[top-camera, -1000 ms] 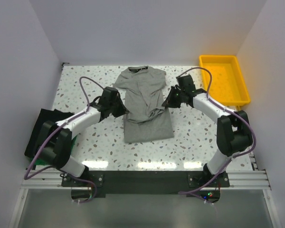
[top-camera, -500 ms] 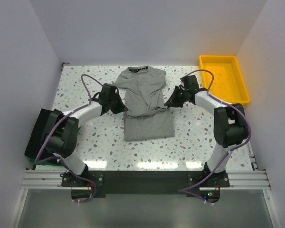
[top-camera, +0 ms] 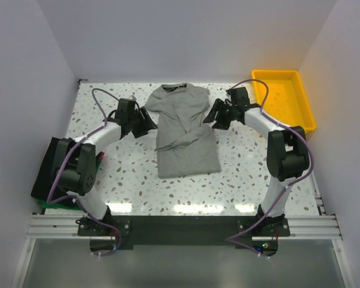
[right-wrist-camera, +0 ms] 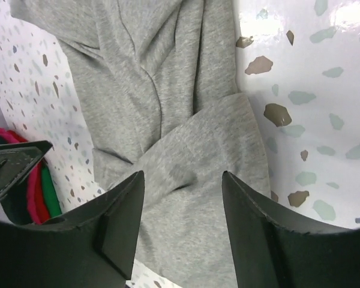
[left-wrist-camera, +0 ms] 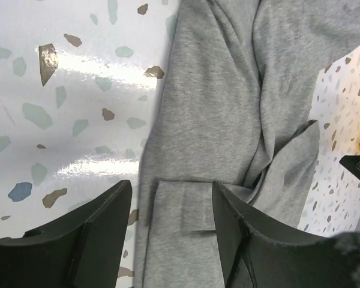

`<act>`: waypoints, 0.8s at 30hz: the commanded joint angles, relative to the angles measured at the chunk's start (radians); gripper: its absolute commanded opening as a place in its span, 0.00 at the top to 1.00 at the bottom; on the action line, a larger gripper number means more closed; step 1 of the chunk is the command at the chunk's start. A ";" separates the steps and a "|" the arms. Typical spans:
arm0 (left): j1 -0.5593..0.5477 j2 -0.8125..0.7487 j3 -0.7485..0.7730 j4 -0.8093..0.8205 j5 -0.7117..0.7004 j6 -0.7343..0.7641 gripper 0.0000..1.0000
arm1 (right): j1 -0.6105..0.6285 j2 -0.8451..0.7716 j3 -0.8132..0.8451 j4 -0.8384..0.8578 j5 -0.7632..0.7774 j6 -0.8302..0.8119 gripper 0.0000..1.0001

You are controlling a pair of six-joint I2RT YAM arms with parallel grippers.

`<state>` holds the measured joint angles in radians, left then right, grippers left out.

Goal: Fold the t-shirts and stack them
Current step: Fold the tshirt

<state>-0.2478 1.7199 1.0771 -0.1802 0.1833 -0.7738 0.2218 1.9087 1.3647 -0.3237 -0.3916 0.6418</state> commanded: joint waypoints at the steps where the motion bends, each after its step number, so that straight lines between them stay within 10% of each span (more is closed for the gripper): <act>1: 0.004 -0.095 0.009 0.010 0.034 0.045 0.39 | 0.001 -0.121 -0.015 -0.015 0.072 -0.047 0.42; 12: -0.292 -0.168 -0.137 -0.031 -0.152 -0.002 0.91 | 0.205 -0.237 -0.162 -0.009 0.281 -0.142 0.41; 24: -0.383 0.025 0.004 -0.079 -0.222 0.001 0.97 | 0.295 -0.114 -0.104 -0.028 0.309 -0.166 0.44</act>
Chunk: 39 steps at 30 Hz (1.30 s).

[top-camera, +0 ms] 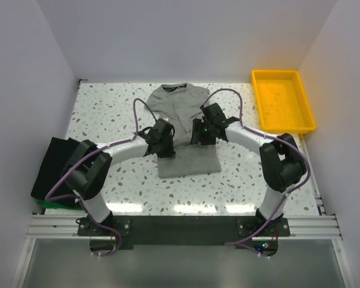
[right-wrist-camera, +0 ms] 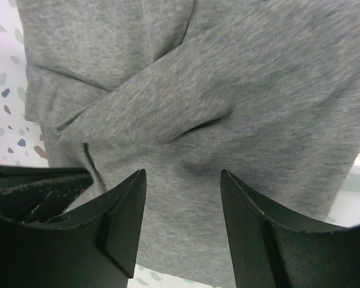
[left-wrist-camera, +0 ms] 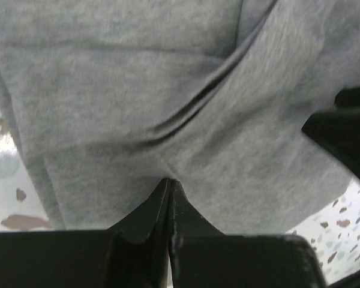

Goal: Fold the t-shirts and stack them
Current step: Fold the tshirt

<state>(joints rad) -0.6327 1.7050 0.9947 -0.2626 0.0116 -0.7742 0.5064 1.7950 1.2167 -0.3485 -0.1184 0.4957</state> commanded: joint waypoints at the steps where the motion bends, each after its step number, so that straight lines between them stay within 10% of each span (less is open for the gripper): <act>1: 0.007 0.053 0.128 -0.007 -0.056 0.007 0.97 | 0.012 -0.002 0.043 -0.001 0.036 -0.019 0.44; 21: 0.191 0.259 0.542 -0.078 0.001 0.110 0.87 | 0.001 0.024 0.109 -0.030 0.060 -0.025 0.41; 32: 0.168 -0.109 0.069 0.003 0.011 -0.019 0.79 | -0.109 0.046 0.124 -0.066 0.134 -0.037 0.39; 39: 0.120 -0.369 -0.293 0.098 0.080 -0.092 0.66 | -0.109 -0.195 -0.153 -0.046 0.141 0.021 0.37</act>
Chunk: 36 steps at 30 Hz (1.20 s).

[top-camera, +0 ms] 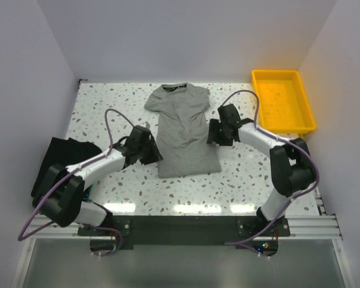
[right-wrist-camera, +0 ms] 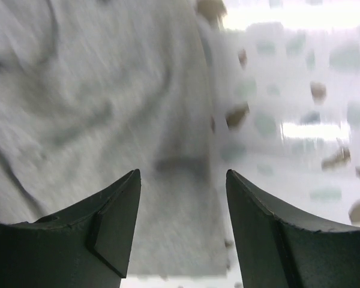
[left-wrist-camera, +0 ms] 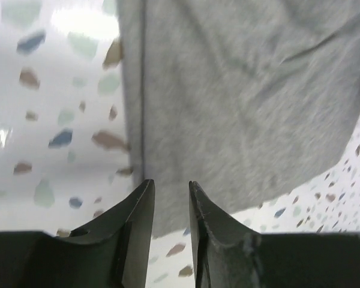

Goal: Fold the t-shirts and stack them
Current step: Fold the tshirt

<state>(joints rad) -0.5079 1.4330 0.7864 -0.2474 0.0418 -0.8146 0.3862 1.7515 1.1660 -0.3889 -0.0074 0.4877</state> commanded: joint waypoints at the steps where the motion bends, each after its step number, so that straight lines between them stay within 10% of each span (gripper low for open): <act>1: -0.006 -0.123 -0.148 0.088 0.061 -0.058 0.65 | 0.010 -0.180 -0.133 -0.008 0.030 0.035 0.37; 9: -0.027 -0.282 -0.335 0.180 0.145 -0.081 0.47 | 0.008 -0.451 -0.466 0.096 0.007 0.185 0.36; 21: -0.055 -0.212 -0.414 0.359 0.132 -0.126 0.41 | 0.010 -0.443 -0.626 0.283 -0.052 0.308 0.37; 36: -0.109 -0.109 -0.345 0.320 0.034 -0.137 0.74 | 0.010 -0.383 -0.640 0.335 -0.103 0.322 0.80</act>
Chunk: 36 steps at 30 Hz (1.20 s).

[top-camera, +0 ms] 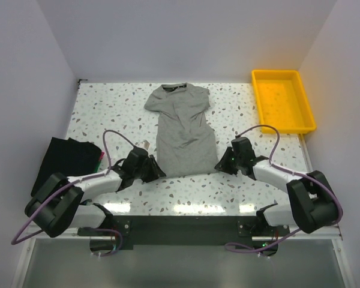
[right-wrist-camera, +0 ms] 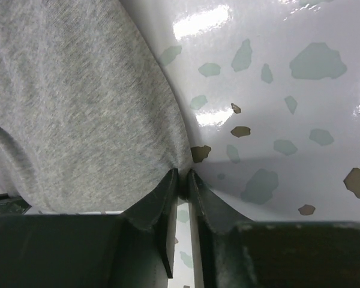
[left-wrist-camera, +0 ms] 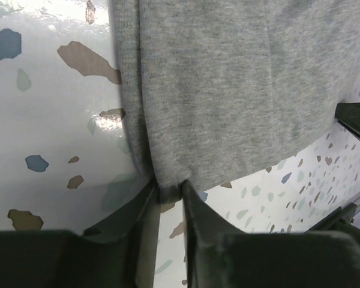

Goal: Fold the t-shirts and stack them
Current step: Fold the tshirt

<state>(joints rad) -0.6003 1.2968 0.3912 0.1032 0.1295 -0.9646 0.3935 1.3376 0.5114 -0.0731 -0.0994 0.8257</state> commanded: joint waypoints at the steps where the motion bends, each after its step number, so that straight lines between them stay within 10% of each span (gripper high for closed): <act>1: -0.021 0.035 0.064 -0.049 -0.066 0.018 0.78 | 0.002 0.038 0.022 0.010 -0.011 -0.025 0.85; 6: -0.039 0.047 0.133 -0.204 -0.152 0.026 1.00 | 0.002 0.032 0.085 -0.096 0.012 -0.099 1.00; 21: -0.098 -0.246 0.058 -0.484 -0.177 -0.051 1.00 | 0.004 -0.290 0.006 -0.359 -0.035 -0.148 1.00; 36: -0.484 -0.450 -0.101 -0.597 -0.249 -0.402 1.00 | 0.013 -0.794 -0.177 -0.684 -0.233 -0.068 1.00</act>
<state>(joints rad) -1.0130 0.8371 0.3042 -0.4397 -0.0666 -1.2507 0.4068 0.5949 0.3458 -0.6407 -0.2790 0.7387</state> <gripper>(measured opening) 0.021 0.011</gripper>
